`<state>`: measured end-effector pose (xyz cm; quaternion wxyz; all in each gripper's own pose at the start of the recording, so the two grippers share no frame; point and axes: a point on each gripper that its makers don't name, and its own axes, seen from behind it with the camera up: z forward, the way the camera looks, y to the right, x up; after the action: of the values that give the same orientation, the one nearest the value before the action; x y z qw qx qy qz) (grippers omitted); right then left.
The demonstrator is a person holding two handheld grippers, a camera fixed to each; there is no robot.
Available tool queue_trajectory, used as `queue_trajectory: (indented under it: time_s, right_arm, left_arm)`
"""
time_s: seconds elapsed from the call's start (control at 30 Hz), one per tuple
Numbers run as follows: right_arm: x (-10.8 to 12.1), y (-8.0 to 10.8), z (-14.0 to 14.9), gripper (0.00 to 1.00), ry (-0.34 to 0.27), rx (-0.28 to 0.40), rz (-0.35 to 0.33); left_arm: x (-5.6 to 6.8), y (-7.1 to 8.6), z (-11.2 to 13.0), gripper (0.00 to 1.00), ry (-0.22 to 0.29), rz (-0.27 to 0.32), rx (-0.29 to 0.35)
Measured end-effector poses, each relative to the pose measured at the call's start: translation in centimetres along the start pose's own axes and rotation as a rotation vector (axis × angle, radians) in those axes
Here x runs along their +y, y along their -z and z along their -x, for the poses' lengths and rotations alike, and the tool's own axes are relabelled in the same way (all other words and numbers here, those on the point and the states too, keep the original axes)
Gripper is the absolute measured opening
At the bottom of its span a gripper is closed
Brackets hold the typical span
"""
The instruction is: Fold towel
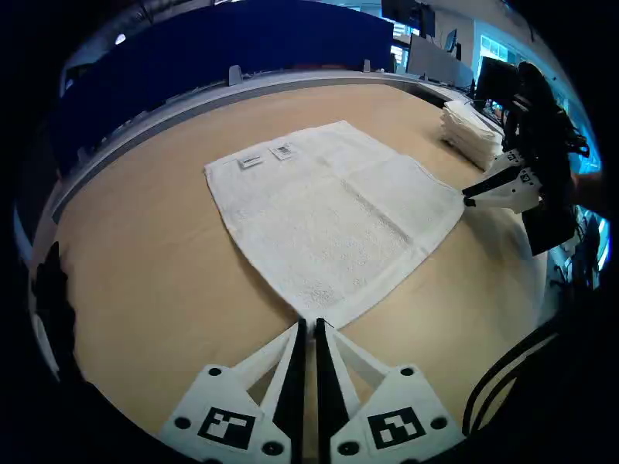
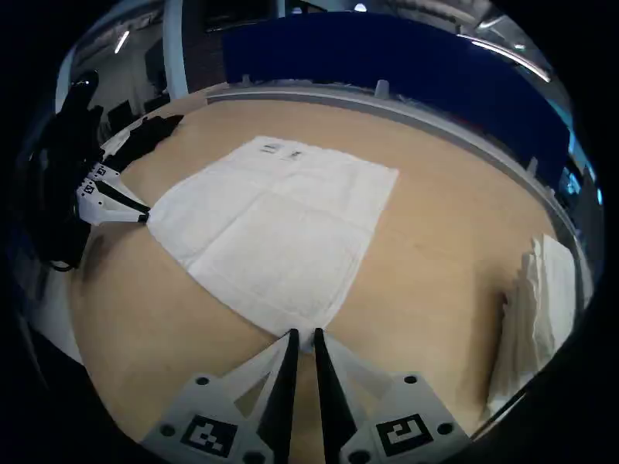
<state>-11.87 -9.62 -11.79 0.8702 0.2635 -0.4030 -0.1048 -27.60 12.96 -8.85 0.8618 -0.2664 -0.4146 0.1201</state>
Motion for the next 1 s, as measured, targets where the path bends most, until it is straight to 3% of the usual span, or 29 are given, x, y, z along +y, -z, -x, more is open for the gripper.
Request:
queue_trajectory:
  time_s: [0.3, 0.57, 1.0]
  right_arm:
    - [-0.1, 0.2, -0.3, 0.16, 0.01, 0.001, -0.005]
    - [-0.1, 1.2, -1.5, 0.16, 0.002, 0.025, -0.008]
    - [-1.4, 5.2, -3.6, 0.15, 0.003, 0.062, -0.028]
  left_arm:
    - [0.0, 0.5, -0.2, 0.08, 0.003, -0.006, 0.003]
    - [0.0, 1.5, -1.1, 0.08, 0.042, 0.004, 0.013]
    - [1.0, 5.1, -2.9, 0.08, 0.103, 0.028, 0.029]
